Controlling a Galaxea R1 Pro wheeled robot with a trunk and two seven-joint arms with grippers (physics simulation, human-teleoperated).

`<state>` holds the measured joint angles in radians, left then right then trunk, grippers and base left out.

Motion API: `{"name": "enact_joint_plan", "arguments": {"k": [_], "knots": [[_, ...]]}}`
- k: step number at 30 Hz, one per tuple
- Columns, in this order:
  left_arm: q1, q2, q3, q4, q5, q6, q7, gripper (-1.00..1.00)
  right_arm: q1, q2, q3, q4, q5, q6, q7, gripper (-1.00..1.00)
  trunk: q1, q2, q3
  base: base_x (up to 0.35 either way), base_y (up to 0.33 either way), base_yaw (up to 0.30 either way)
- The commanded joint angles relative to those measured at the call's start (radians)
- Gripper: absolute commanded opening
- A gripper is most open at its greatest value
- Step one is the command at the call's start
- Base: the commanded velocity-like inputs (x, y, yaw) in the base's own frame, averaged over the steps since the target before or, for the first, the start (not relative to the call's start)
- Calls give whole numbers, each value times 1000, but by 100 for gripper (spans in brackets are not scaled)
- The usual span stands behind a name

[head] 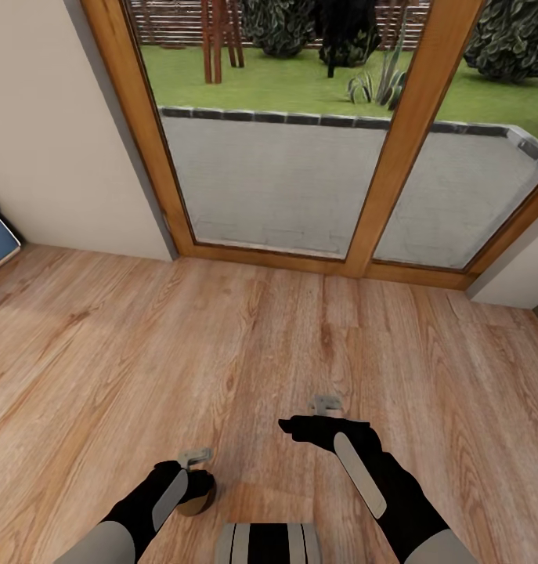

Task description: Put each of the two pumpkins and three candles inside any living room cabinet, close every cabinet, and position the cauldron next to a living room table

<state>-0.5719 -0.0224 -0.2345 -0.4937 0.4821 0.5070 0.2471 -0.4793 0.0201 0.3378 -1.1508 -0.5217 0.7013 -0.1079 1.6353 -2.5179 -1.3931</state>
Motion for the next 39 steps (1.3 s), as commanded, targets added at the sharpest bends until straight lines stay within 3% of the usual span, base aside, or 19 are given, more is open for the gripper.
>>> {"name": "enact_joint_plan", "arguments": {"k": [1,11,12,39], "knots": [[0,1,-5,-2,10,3,9,100,0,0,1,-1,-11,3,-10,100,0,0,-1,0,0,0],[0,1,-2,0,14,4,9,100,-1,0,1,-1,-11,3,-10,100,0,0,-1,0,0,0],[0,1,-2,0,13,4,9,-100,-1,-1,1,-1,-11,3,-10,100,0,0,-1,0,0,0],[0,4,-1,-2,15,2,9,-100,-1,0,1,0,-11,3,-10,100,-1,0,7,0,0,0]]}}
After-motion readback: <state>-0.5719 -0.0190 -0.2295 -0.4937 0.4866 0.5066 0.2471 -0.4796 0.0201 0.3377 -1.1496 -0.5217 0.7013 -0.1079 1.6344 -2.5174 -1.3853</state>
